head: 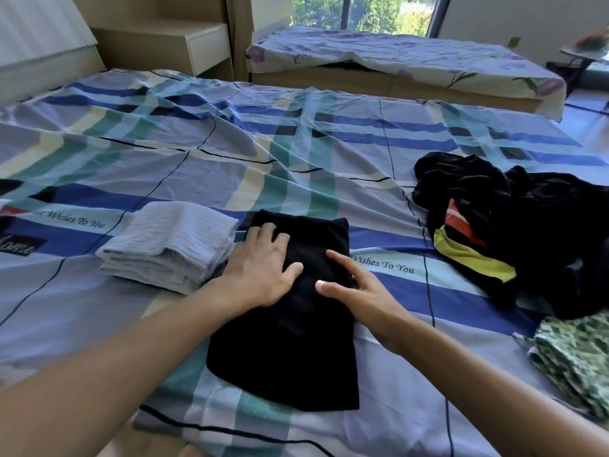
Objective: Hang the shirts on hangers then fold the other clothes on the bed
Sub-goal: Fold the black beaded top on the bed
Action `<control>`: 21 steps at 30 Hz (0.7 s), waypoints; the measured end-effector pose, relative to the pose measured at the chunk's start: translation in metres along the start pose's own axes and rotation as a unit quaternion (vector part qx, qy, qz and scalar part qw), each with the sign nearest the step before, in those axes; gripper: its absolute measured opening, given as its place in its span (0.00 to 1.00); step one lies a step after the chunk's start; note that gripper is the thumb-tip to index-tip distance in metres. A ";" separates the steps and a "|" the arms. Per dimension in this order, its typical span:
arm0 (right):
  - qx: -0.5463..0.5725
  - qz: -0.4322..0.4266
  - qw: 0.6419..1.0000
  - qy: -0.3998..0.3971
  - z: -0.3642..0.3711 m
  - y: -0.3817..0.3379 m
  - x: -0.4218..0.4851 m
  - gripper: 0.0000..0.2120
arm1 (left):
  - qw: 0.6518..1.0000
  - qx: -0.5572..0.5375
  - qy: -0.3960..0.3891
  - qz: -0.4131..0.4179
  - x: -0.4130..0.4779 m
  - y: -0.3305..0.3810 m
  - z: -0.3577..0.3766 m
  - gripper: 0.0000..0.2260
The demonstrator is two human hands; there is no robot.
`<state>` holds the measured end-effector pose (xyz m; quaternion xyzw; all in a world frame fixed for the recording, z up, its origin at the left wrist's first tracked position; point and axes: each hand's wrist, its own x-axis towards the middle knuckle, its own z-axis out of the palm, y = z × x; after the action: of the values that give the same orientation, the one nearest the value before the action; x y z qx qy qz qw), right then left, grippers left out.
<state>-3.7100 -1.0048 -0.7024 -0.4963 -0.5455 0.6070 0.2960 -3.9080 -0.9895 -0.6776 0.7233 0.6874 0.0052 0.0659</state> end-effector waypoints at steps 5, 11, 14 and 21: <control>0.027 0.011 1.000 -0.003 -0.006 -0.013 0.020 0.30 | 0.993 0.026 -0.047 -0.101 -0.041 -0.006 -0.026 0.26; 0.023 0.050 0.998 -0.031 -0.016 -0.018 0.025 0.32 | 0.980 -0.066 -0.110 -0.155 -0.048 -0.027 -0.011 0.40; 0.037 0.063 0.992 -0.104 -0.022 -0.018 0.020 0.35 | 0.953 -0.239 -0.109 -0.151 -0.047 -0.031 -0.011 0.33; 0.069 0.024 0.995 -0.071 -0.027 -0.022 0.011 0.35 | 0.817 -0.551 -0.133 -0.105 -0.051 -0.026 -0.013 0.37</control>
<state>-3.6929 -0.9799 -0.6826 -0.4436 -0.5095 0.6838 0.2757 -3.9381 -1.0383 -0.6632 0.4831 0.6260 0.2796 0.5446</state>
